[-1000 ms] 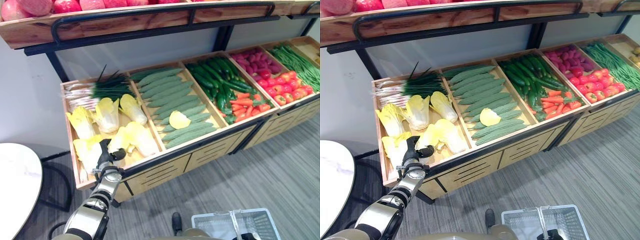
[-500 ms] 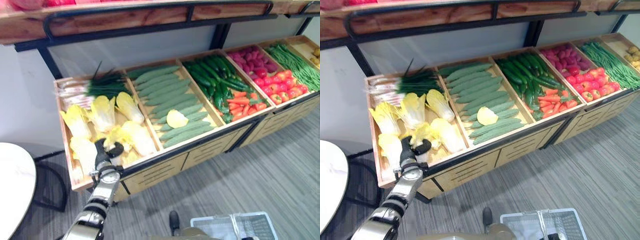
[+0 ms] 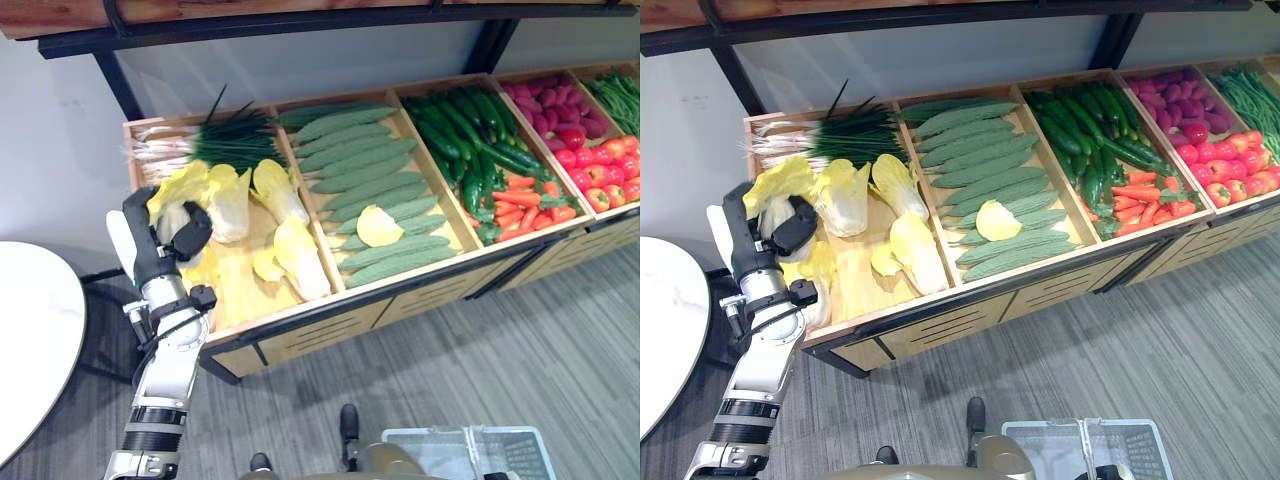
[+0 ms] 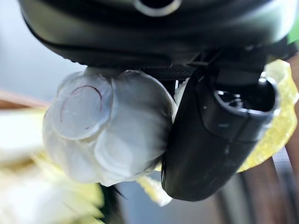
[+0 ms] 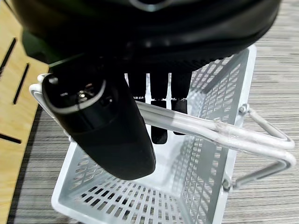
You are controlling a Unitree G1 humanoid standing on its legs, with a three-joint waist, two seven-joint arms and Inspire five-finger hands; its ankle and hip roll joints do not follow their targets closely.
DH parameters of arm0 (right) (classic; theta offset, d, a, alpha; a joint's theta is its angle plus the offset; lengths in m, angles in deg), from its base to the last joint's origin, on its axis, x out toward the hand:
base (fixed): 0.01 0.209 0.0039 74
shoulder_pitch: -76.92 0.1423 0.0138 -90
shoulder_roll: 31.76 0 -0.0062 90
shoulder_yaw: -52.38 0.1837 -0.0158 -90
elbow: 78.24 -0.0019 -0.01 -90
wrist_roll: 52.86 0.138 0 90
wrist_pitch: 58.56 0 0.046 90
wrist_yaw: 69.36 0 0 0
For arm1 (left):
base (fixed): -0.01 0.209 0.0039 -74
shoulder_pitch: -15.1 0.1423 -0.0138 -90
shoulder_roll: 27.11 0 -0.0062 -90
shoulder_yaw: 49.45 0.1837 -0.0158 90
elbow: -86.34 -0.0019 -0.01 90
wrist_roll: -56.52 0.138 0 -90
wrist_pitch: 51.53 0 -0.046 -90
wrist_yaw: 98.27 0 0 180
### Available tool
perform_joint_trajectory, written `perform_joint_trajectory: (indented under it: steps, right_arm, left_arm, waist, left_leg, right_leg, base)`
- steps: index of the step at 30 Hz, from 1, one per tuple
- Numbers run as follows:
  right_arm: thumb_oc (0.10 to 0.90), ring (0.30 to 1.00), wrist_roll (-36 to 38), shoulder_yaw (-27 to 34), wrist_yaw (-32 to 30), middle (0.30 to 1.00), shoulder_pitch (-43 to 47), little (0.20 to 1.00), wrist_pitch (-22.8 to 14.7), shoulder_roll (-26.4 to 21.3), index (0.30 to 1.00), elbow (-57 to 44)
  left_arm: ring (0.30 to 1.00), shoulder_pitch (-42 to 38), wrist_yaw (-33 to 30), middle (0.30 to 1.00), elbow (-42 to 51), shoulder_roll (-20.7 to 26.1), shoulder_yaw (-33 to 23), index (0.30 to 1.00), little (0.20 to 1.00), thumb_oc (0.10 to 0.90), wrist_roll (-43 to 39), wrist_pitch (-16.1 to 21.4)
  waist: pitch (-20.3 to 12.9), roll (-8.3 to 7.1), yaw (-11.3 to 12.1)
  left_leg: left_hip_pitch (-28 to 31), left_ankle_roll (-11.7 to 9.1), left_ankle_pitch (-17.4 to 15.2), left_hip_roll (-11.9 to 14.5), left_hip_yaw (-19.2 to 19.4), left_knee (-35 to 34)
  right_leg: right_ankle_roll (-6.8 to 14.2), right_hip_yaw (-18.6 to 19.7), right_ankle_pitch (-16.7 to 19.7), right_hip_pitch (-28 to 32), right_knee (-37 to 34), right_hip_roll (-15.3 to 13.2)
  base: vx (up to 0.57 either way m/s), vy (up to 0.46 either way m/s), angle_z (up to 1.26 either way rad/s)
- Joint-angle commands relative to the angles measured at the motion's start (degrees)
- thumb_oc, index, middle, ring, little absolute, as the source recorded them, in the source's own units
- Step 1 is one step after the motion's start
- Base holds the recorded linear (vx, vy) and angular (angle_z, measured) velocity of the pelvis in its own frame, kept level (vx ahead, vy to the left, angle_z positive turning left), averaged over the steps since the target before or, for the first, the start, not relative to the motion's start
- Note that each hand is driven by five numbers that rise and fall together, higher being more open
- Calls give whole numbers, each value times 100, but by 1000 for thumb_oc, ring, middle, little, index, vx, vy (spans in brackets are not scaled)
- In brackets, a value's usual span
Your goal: Get the vegetables into the basket
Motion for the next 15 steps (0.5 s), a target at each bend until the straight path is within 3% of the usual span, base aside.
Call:
perform_joint_trajectory:
  steps: [1, 4, 7, 15]
  right_arm:
    - [400, 300, 32, -32, -15, 300, 76, 300, -107, -353, 300, 205]
    - [400, 300, 7, -9, 120, 300, 34, 300, -81, -457, 300, 84]
    - [400, 300, -85, -14, 207, 300, 77, 300, -70, -519, 300, 43]
    - [400, 300, -82, -3, 233, 300, 53, 300, -80, -510, 300, 30]
  left_arm:
    - [300, -16, 1045, 300, 706, 402, 103, 300, 300, 400, -1440, 1071]
    - [300, 562, 2389, 300, 942, 328, 495, 300, 300, 400, -4061, 1077]
    - [300, 991, 3097, 300, 851, 579, 943, 300, 300, 400, -5302, 761]
    - [300, 1212, 3499, 300, 859, 785, 1302, 300, 300, 400, -5760, 507]
  waist:
    - [-276, -233, -58]
    - [-289, -198, -50]
    - [-309, -156, -62]
    - [-342, -129, -67]
  left_leg:
    - [-283, -254, 176, 261, -428, 2]
    - [-267, -242, 190, 249, -431, 2]
    - [-232, -231, 191, 232, -433, 2]
    - [-108, -197, 144, 187, -380, 2]
  right_leg:
    - [692, 146, -281, 334, 26, -600]
    - [671, 142, -273, 347, 26, -611]
    - [657, 170, -280, 379, 26, -622]
    - [661, 223, -316, 458, 26, -630]
  base:
    - [0, 0, 0]
    - [13, 21, 0]
    - [30, 35, 0]
    - [0, 0, 0]
